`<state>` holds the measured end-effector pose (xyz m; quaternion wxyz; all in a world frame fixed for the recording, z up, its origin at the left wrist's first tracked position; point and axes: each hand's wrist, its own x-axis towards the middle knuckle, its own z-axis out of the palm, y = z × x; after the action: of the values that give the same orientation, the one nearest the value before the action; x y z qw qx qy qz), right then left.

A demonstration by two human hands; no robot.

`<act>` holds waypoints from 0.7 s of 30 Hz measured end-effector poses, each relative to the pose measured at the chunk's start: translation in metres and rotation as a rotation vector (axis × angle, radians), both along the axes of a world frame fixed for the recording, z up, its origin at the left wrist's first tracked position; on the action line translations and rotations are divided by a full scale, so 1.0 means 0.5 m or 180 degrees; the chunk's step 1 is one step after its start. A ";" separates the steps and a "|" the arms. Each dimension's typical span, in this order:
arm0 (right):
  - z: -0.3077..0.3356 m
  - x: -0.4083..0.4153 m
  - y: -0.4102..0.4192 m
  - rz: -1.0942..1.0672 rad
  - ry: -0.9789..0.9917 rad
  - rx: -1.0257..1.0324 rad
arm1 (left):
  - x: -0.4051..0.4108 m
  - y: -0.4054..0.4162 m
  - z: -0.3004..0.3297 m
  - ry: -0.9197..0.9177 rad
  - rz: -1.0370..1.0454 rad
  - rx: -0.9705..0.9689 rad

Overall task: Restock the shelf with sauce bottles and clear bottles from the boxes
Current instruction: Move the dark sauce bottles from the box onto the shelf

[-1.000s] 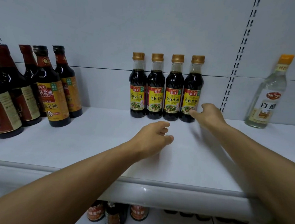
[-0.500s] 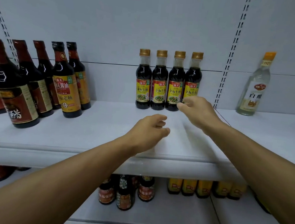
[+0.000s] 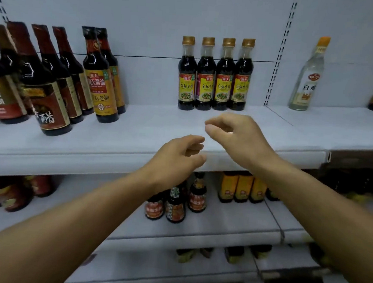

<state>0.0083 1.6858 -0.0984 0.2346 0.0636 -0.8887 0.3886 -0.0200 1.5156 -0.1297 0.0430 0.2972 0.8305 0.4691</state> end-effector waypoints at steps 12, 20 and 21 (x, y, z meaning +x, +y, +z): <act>-0.203 0.081 -0.113 0.0454 -0.0461 -0.0170 | 0.094 -0.098 -0.171 -0.0605 -0.0278 0.0140; -0.340 0.081 -0.124 0.0692 -0.0871 -0.0202 | 0.104 -0.116 -0.301 -0.0930 0.0000 0.0004; -0.359 0.082 -0.124 0.0688 -0.0919 -0.0172 | 0.104 -0.116 -0.320 -0.0973 0.0030 -0.0029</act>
<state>0.0494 1.6237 -0.2781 0.0631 0.0960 -0.8904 0.4404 0.0321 1.4575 -0.2897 0.1680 0.2182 0.8178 0.5053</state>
